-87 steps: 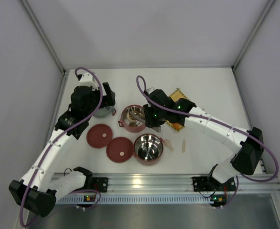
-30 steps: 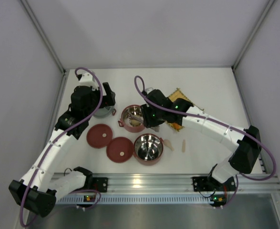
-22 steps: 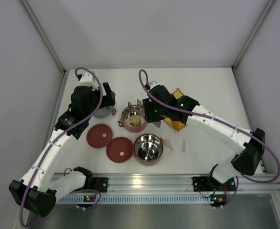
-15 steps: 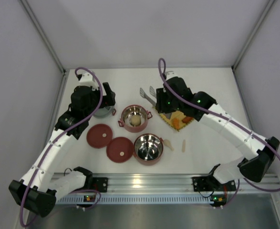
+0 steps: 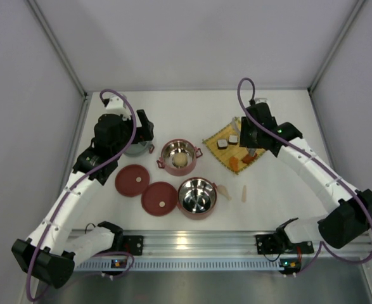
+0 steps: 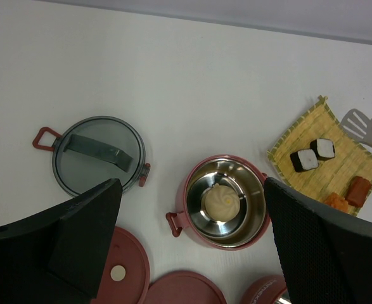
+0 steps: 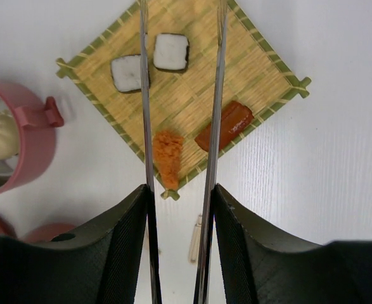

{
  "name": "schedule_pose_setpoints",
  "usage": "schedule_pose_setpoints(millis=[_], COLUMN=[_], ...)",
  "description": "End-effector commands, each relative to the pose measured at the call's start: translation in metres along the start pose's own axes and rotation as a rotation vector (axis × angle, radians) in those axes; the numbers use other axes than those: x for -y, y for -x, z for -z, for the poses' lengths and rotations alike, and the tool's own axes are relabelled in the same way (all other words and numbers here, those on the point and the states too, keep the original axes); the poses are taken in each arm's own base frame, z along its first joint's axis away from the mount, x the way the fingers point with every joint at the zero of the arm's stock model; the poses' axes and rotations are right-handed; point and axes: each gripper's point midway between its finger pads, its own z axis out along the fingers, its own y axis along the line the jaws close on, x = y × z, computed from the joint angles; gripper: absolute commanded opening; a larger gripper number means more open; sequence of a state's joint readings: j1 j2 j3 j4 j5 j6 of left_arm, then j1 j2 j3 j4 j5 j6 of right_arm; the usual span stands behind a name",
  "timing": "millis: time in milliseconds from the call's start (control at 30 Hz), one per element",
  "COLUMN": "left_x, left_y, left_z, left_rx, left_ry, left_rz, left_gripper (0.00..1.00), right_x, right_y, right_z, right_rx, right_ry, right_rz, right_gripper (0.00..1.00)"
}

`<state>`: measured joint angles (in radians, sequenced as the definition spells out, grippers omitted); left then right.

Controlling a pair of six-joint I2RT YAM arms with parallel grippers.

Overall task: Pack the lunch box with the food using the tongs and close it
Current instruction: Pick up the fake food from the plate.

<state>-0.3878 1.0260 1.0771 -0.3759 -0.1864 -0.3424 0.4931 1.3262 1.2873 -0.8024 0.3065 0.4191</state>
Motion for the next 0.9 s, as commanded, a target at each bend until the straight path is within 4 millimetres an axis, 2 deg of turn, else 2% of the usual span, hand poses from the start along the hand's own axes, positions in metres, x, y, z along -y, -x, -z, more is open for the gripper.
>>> schedule_pose_setpoints(millis=[0, 133, 267, 667, 867], left_x=[0.006, 0.006, 0.006, 0.007, 0.008], left_y=[0.015, 0.014, 0.014, 0.012, 0.012], left_z=[0.002, 0.002, 0.002, 0.001, 0.000], left_rx=[0.032, 0.030, 0.030, 0.025, 0.022], left_ry=[-0.021, -0.022, -0.023, -0.023, -0.030], left_rz=[0.015, 0.013, 0.013, 0.014, 0.017], left_gripper=[0.99, 0.99, 0.99, 0.99, 0.99], right_x=[0.008, 0.000, -0.006, -0.007, -0.006], right_y=[0.004, -0.012, -0.015, -0.005, -0.012], right_z=[-0.017, -0.034, -0.043, -0.031, -0.035], right_rx=[0.019, -0.034, -0.044, -0.010, -0.034], right_ry=[-0.037, -0.003, 0.020, 0.034, 0.031], right_rz=[-0.009, 0.000, -0.003, -0.021, -0.016], right_gripper=[0.44, 0.44, 0.44, 0.44, 0.44])
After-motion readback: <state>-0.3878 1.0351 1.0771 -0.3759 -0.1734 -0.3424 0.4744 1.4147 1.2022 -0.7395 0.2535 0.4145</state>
